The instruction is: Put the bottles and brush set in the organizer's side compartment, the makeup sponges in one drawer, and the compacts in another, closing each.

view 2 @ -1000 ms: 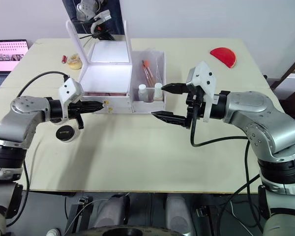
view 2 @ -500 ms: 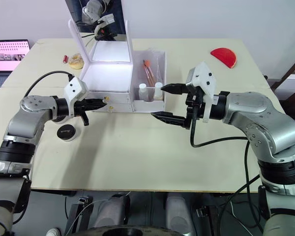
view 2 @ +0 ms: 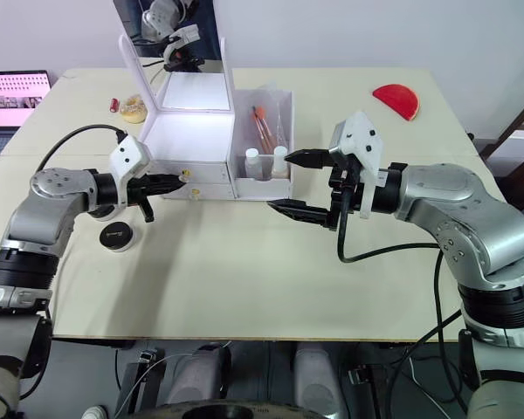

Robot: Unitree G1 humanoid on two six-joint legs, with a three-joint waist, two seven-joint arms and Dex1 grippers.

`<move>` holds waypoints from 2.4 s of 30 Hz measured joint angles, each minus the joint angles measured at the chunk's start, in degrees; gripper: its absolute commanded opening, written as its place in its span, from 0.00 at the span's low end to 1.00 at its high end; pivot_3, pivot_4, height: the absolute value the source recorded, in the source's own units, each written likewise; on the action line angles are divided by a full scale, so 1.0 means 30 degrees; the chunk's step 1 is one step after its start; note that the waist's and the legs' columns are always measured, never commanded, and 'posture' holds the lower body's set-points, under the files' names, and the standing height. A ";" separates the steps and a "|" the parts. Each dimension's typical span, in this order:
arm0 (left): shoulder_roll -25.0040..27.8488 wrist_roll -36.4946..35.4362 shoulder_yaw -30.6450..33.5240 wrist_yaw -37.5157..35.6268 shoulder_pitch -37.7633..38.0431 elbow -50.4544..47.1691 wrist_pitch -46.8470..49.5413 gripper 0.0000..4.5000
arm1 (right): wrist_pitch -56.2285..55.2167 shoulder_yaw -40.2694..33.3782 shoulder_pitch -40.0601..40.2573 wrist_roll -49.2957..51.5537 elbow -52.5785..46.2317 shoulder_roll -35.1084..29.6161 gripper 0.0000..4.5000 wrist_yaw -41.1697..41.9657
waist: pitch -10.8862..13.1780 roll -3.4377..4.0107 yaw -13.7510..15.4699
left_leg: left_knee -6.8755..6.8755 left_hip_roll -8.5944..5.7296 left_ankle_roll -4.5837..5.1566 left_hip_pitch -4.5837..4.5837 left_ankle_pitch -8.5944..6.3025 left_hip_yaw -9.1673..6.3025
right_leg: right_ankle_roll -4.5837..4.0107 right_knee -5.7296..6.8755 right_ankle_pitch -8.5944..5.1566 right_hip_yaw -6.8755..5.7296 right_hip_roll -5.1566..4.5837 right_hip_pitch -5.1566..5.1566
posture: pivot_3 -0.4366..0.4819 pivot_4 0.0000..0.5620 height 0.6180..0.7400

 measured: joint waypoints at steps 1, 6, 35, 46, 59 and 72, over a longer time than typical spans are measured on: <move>0.0000 -0.0001 0.0000 0.0008 0.0001 -0.0014 0.0019 0.01 | 0.0000 0.0000 0.0000 0.0000 0.0000 -0.0001 1.00 0.0001 | 0.0000 0.0000 -0.0001 | 0.0000 0.0000 0.0000 0.0000 0.0000 0.0000 | 0.0000 0.0000 0.0000 0.0000 0.0000 0.0000 | 0.48 0.27 1.00; 0.0009 -0.0002 0.0000 0.0102 0.0004 -0.0085 0.0080 0.01 | 0.0001 0.0000 -0.0001 0.0000 0.0000 0.0000 1.00 -0.0001 | 0.0000 0.0000 0.0001 | -0.0001 0.0000 -0.0001 -0.0002 0.0000 0.0000 | 0.0000 -0.0002 0.0000 0.0000 0.0000 0.0000 | 0.48 0.27 1.00; 0.6665 -0.7053 1.6513 -0.3986 1.3869 -0.6547 0.7315 0.99 | -0.3025 -0.5409 0.6267 -0.2839 0.5143 -0.3243 1.00 0.1731 | 0.0012 -0.0004 -0.0051 | -0.0037 0.0004 0.0040 -0.0013 -0.0027 0.0033 | -0.0042 -0.0046 -0.0080 0.0019 -0.0001 -0.0037 | 0.48 0.27 1.00; 0.6492 -0.4383 2.0727 -0.4425 1.8590 -0.1244 0.2987 0.99 | -0.7145 -0.8216 0.9115 -0.3409 1.0195 -0.3467 1.00 0.5684 | 0.0012 -0.0005 -0.0155 | -0.0051 0.0021 0.0037 0.0004 -0.0028 0.0076 | -0.0032 -0.0053 -0.0085 0.0034 -0.0003 -0.0052 | 0.48 0.27 1.00; 0.5979 -0.4177 2.0942 -0.3735 1.8997 0.0182 0.0430 0.99 | -0.8077 -0.8310 0.9456 -0.3880 1.1053 -0.3644 1.00 0.6416 | 0.0007 -0.0009 -0.0142 | -0.0036 0.0025 0.0033 0.0016 -0.0029 0.0087 | -0.0034 -0.0044 -0.0081 0.0044 -0.0003 -0.0047 | 0.48 0.27 1.00; 0.2578 -0.5745 1.8735 -0.1027 1.8568 -0.6226 0.2329 0.99 | -0.4644 -0.4967 0.5790 -0.2583 0.5789 -0.2466 1.00 0.4323 | 0.0005 -0.0009 -0.0483 | -0.0019 0.0027 0.0030 0.0024 -0.0026 0.0097 | -0.0034 -0.0016 -0.0065 0.0072 -0.0002 -0.0043 | 0.48 0.27 1.00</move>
